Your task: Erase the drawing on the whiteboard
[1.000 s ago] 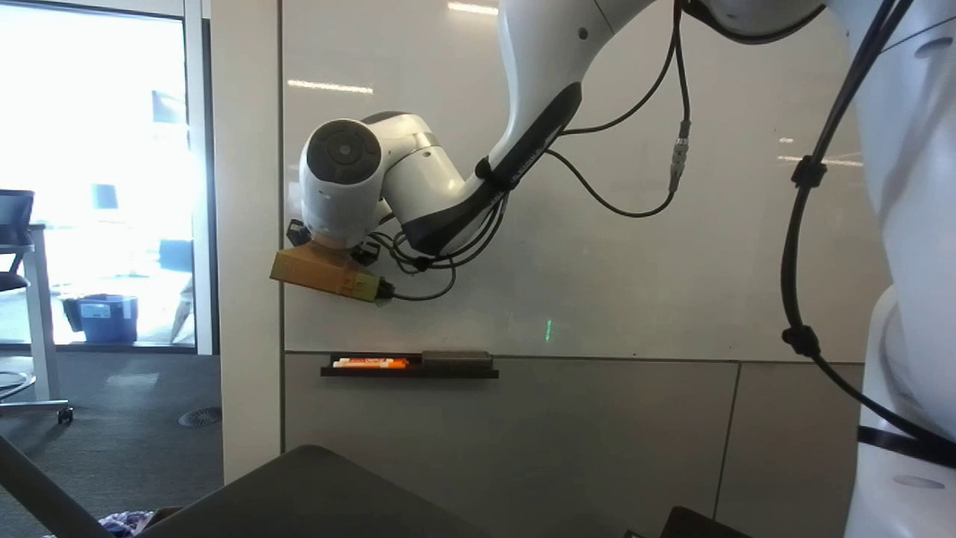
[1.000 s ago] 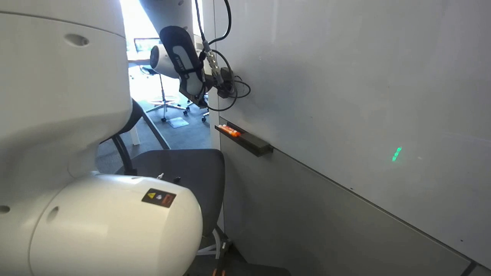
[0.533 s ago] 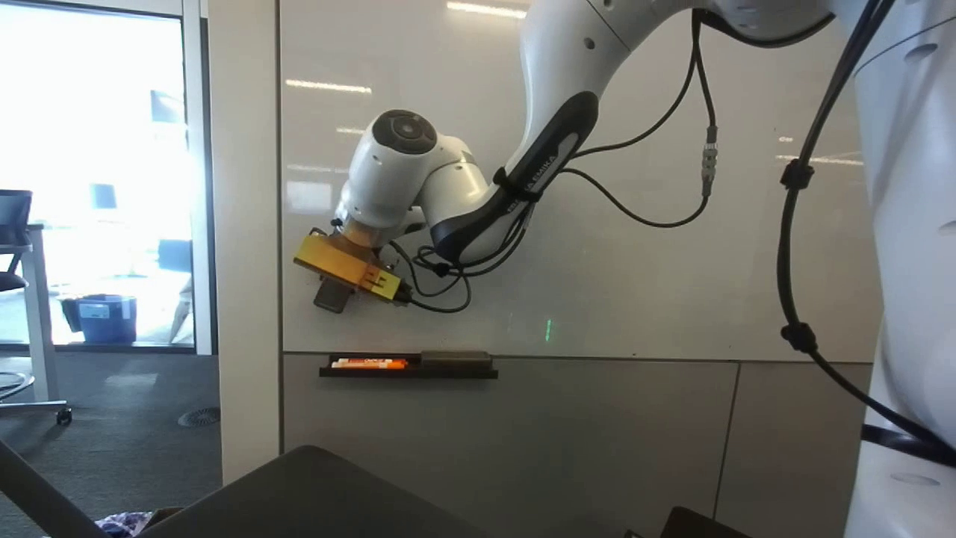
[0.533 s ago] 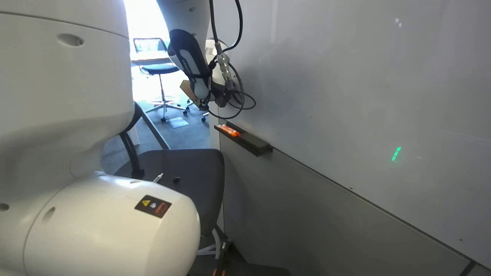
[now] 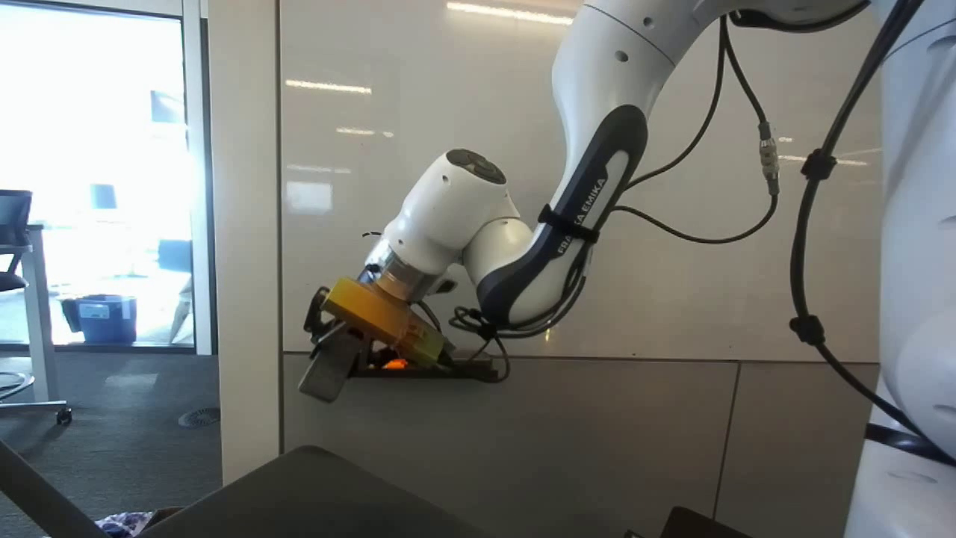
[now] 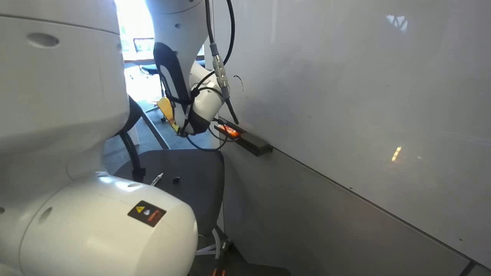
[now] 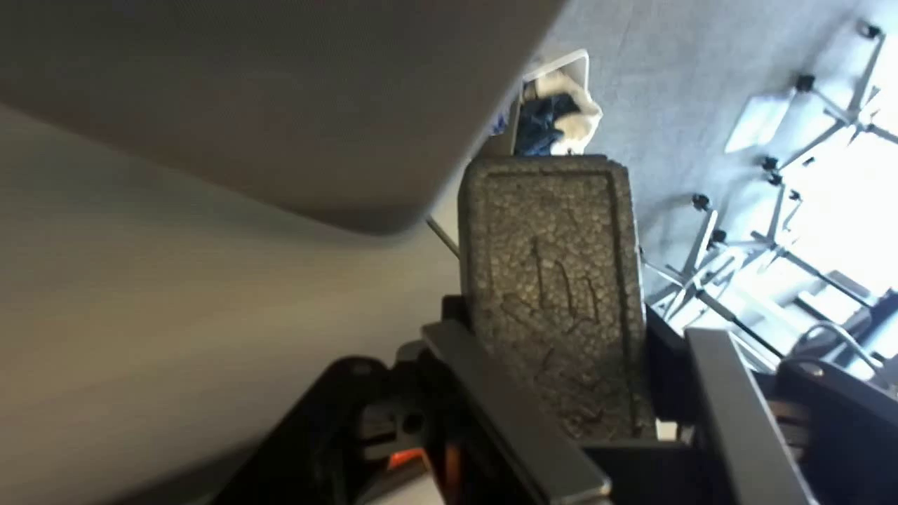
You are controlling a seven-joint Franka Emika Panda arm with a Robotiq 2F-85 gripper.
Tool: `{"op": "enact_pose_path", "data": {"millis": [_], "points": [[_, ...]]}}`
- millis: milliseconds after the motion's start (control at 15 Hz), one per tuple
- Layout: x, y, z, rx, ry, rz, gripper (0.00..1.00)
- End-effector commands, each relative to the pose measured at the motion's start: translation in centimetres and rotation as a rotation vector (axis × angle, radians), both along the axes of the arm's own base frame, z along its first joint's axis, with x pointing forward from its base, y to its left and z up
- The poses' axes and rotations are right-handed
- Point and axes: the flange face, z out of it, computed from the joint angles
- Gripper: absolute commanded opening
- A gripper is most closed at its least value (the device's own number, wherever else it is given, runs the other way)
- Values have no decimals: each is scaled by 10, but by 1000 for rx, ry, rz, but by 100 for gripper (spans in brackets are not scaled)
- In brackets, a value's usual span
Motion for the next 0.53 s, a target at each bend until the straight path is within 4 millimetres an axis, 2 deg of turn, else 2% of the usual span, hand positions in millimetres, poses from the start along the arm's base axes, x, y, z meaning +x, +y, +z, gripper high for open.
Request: {"op": "enact_pose_path", "data": {"millis": [0, 333, 400, 467], "points": [[-39, 33, -63, 19, 155, 76, 31], [-58, 77, -103, -105, 297, 159, 31], [-57, 82, -105, -118, 311, 170, 40], [-56, 87, -104, -131, 317, 188, 81]]}}
